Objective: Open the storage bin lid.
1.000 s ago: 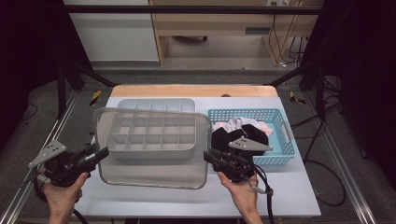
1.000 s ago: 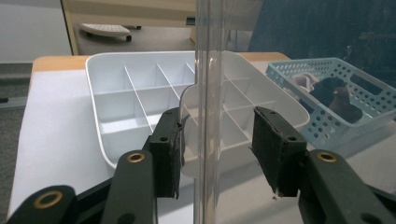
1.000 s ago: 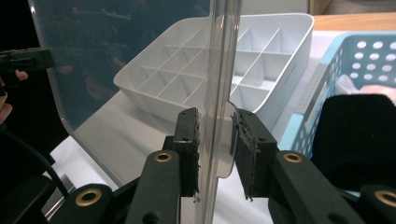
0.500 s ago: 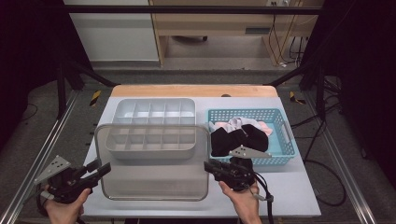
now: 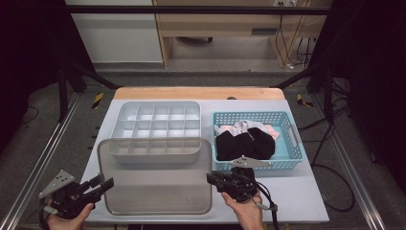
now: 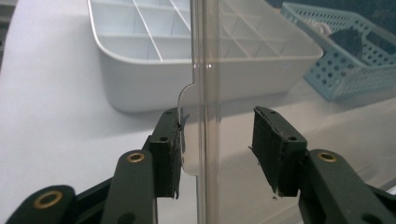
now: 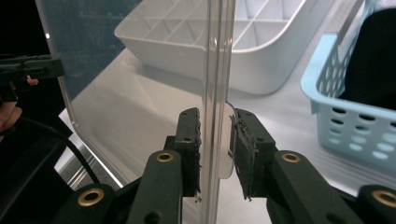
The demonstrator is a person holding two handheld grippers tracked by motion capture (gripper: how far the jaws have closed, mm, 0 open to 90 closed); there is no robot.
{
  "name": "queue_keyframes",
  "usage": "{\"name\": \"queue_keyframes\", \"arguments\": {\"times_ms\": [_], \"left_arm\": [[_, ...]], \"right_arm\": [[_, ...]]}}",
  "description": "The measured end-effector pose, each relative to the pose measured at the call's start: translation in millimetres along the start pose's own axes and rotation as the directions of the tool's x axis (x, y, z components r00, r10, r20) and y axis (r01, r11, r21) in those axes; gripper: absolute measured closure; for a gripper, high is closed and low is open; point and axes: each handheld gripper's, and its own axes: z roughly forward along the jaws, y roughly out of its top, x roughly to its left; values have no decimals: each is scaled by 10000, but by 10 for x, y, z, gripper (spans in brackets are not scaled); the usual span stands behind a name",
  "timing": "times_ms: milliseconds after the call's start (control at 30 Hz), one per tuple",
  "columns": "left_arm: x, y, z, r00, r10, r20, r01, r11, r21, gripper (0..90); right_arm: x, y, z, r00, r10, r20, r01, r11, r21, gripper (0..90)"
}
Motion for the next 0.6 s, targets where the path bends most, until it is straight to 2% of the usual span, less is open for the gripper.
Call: {"name": "queue_keyframes", "arguments": {"times_ms": [33,133,233,467,600], "left_arm": [[6,-43,22,10000,-14,-53,15,9998,173,525],[13,-86,34,10000,-47,-53,48,9996,284,524],[6,-100,17,10000,12,-41,-11,9998,218,528],[20,-120,-26,9997,-207,103,205,9996,182,528],[4,-161,-21,9999,-64,-121,69,9992,392,524]], "right_arm": [[-13,-26,18,10000,19,17,-19,9999,103,723],[-18,-58,34,10000,85,-10,-84,9997,221,723],[-26,-115,45,9998,198,0,-198,9994,285,721],[-20,-158,29,9989,425,-221,-416,9984,385,728],[-27,-230,73,9984,487,-276,-468,9969,638,726]]}}
